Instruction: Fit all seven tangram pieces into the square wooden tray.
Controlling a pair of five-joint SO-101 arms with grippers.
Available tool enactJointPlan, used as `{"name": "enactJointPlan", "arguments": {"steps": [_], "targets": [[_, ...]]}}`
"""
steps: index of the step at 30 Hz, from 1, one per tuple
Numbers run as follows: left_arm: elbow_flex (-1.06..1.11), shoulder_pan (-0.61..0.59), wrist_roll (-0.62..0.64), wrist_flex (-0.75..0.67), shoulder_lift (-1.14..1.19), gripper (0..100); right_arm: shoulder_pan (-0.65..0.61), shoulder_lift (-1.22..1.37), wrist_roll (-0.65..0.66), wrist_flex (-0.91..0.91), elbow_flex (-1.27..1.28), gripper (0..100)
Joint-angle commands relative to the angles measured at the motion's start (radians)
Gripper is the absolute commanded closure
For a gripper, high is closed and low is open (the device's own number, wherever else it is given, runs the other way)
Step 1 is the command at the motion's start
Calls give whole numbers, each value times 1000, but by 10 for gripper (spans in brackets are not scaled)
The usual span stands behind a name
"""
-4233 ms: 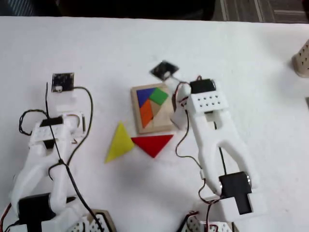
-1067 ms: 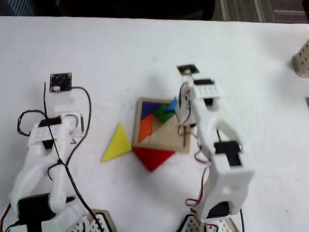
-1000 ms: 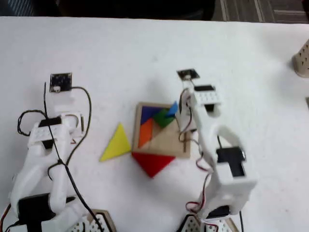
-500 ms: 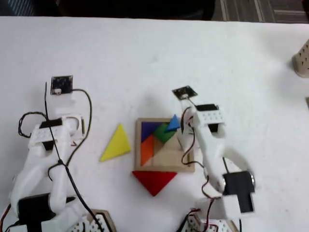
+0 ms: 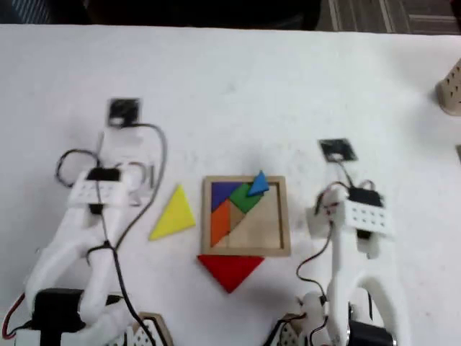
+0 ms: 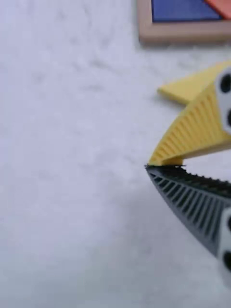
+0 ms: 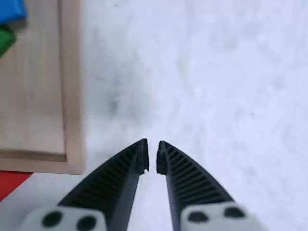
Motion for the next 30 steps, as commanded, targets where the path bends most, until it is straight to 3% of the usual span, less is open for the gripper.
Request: {"name": "enactJointPlan", "arguments": {"steps": [1, 7, 19, 30], "targets": [[-140, 165, 61, 3, -44, 978, 87, -58, 83, -15, 40, 980], [-331, 378, 236, -5, 182, 978, 173, -56, 172, -39, 100, 981], [-807, 466, 247, -5, 740, 978, 168, -56, 176, -42, 101, 981], [-881, 588, 239, 95, 809, 978, 136, -54, 176, -70, 103, 981]]}}
